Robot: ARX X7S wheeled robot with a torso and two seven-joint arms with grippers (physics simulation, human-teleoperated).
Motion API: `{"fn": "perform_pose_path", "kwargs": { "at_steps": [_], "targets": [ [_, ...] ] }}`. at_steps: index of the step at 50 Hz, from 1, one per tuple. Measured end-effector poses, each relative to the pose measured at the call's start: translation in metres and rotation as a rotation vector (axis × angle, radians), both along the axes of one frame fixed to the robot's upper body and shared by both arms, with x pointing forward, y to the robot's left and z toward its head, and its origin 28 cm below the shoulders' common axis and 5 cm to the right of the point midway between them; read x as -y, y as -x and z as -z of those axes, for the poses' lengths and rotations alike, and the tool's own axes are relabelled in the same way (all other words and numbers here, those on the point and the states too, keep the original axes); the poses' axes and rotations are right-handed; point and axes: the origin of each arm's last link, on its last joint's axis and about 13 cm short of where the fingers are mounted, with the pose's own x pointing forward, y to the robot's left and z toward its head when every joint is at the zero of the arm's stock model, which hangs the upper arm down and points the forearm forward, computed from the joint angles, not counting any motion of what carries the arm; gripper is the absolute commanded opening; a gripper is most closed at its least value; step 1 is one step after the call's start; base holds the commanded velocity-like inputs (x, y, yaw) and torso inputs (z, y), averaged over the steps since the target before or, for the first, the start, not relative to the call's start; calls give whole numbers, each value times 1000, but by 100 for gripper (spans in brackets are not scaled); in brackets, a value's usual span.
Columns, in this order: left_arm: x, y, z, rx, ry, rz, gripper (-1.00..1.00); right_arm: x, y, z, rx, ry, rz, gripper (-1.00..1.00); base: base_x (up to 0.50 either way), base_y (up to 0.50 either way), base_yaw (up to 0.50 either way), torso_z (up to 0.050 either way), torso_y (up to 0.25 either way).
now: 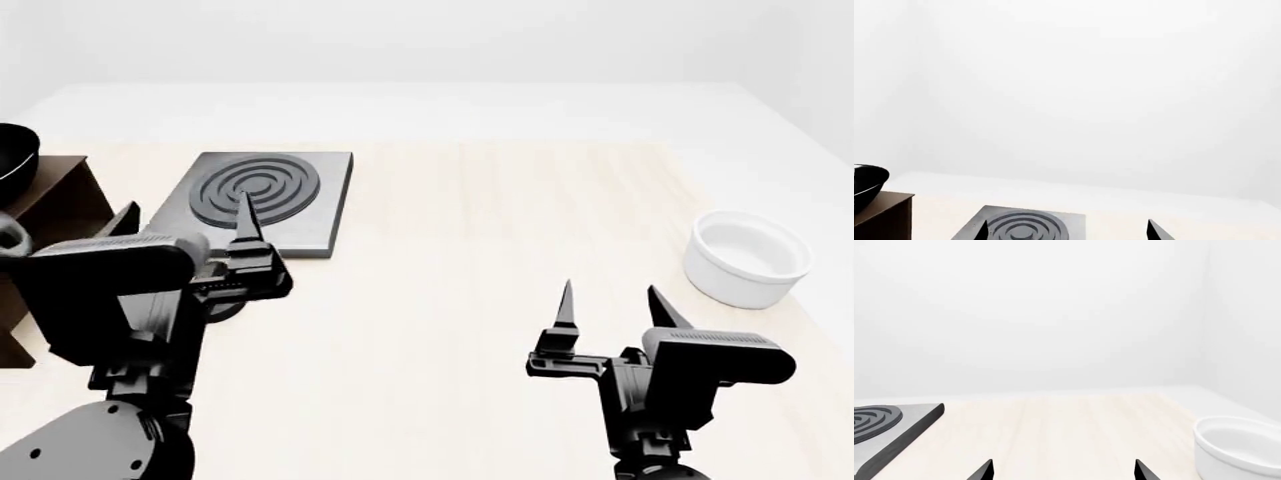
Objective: Put the frying pan on top of the cabinet.
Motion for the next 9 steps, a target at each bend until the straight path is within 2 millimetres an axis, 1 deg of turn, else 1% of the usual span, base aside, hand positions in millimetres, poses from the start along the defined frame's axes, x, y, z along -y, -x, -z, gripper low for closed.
{"fn": "perform_pose_path", "kwargs": {
  "at_steps": [9],
  "targets": [
    [10, 8, 17, -31, -9, 64, 100, -1, 2, 1, 18, 18, 11, 100, 0, 0, 0, 0, 0]
  ]
}}
